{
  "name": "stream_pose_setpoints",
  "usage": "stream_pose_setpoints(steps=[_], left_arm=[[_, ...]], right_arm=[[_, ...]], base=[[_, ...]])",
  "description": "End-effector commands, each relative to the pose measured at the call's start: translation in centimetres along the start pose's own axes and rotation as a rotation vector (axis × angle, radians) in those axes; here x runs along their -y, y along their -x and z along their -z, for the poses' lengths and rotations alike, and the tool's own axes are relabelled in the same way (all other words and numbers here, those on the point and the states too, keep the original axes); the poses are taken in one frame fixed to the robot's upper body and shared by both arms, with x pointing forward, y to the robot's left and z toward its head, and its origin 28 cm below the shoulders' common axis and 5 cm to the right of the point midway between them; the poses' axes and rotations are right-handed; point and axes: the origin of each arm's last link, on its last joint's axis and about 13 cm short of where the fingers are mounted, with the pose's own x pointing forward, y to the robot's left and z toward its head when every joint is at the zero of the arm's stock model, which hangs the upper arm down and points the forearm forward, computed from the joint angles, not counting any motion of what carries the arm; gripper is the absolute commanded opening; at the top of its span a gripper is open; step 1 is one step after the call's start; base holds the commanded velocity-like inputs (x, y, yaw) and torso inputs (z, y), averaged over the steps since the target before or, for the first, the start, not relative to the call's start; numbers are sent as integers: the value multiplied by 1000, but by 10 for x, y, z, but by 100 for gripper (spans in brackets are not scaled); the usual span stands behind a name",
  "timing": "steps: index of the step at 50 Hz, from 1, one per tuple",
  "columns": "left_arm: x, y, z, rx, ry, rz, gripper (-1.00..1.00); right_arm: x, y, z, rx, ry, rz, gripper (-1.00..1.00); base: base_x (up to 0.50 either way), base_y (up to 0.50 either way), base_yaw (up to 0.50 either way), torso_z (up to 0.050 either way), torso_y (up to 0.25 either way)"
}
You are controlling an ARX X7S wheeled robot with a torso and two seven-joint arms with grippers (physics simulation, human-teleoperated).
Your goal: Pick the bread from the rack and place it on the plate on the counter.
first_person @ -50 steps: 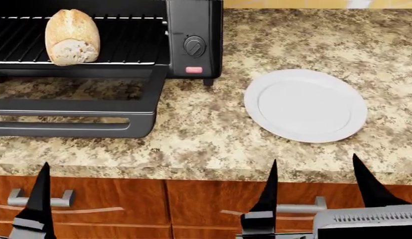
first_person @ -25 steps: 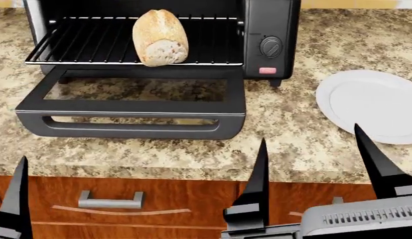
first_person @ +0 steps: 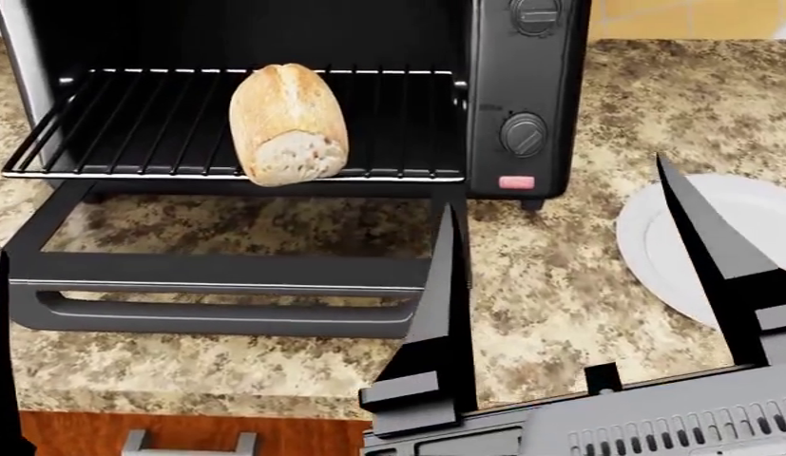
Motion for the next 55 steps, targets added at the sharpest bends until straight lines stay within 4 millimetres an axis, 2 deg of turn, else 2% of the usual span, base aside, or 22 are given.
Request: stream_pose_setpoints(steps=[1, 4, 6, 16, 22, 38, 55], left_arm=[[-5, 2, -5, -9, -12, -45, 100], [-4, 2, -4, -10, -14, -42, 100], [-1, 6, 4, -28, 3, -35, 100], [-1, 5, 6, -35, 1, -48, 100], [-2, 8, 6, -45, -2, -73, 100], [-7, 11, 11, -78, 4, -102, 100], [-7, 12, 17, -84, -20, -99, 100]], right_arm=[[7, 4, -2, -21, 3, 59, 100], [6, 4, -1, -23, 3, 56, 100], [3, 4, -2, -12, 4, 32, 100], [4, 3, 0, -31, -25, 35, 100], [0, 2, 1, -41, -80, -11, 100], [-12, -19, 1, -56, -150, -90, 100], [-40, -42, 16, -128, -261, -183, 100]], base=[[285, 0, 0, 48, 61], [283, 0, 0, 48, 60], [459, 64, 0, 48, 61], [427, 54, 0, 45, 52], [0, 0, 0, 0, 0], [0, 0, 0, 0, 0], [0, 0, 0, 0, 0]])
